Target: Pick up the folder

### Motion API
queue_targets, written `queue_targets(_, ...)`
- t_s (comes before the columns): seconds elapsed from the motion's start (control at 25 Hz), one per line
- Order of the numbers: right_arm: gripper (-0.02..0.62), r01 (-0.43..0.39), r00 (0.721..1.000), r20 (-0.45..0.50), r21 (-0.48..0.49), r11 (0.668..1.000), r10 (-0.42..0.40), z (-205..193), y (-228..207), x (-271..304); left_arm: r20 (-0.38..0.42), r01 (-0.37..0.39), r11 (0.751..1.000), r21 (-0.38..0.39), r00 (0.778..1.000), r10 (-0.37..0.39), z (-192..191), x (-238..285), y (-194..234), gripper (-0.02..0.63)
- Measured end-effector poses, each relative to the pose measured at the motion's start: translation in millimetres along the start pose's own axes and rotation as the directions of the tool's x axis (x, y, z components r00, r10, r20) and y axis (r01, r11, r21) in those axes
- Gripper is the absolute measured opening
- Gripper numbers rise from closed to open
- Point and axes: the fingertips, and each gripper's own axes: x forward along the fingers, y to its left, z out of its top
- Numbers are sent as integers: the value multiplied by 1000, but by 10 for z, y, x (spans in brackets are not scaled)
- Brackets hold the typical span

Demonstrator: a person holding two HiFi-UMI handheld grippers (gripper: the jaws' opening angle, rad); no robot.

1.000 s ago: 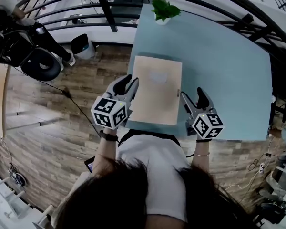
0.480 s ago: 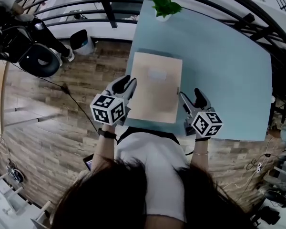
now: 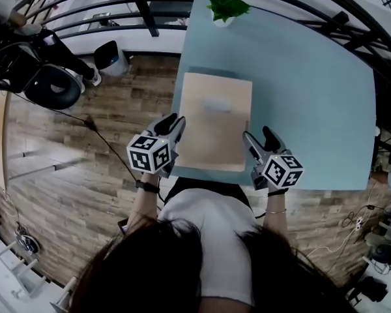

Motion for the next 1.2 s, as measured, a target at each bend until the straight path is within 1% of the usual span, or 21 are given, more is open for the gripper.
queue_targets(0.2, 342, 20, 999, -28, 28, 999, -20, -125, -83, 84, -37, 15, 999, -39, 999, -16, -167, 90, 105, 127)
queue_targets(0.32, 342, 18, 999, -47, 59, 998, -15, -234, -109, 132, -49, 19, 997, -79, 999, -23, -248, 106, 179, 137)
queue_targets(0.44, 342, 15, 999, -47, 96, 995, -10, -291, -135, 127, -56, 38, 992, -117, 997, -45, -301, 127, 190, 140)
queue_targets(0.6, 342, 10, 999, -46, 127, 992, -5, -361, -154, 114, -56, 75, 980, -185, 995, -87, -379, 152, 175, 152)
queue_targets(0.68, 342, 7, 999, -45, 141, 990, -1, -381, -153, 116, -59, 80, 972, -219, 994, -95, -424, 167, 179, 164)
queue_targets(0.92, 342, -10, 998, -52, 166, 986, 19, -431, -113, 137, -66, 60, 963, -262, 995, -80, -515, 194, 254, 174)
queue_targets(1.04, 342, -20, 998, -58, 168, 986, 30, -443, -103, 151, -89, 47, 960, -277, 993, -75, -541, 218, 312, 202)
queue_targets(1.2, 342, -26, 997, -64, 173, 985, 38, -464, -93, 173, -86, 50, 957, -287, 993, -77, -554, 227, 331, 201)
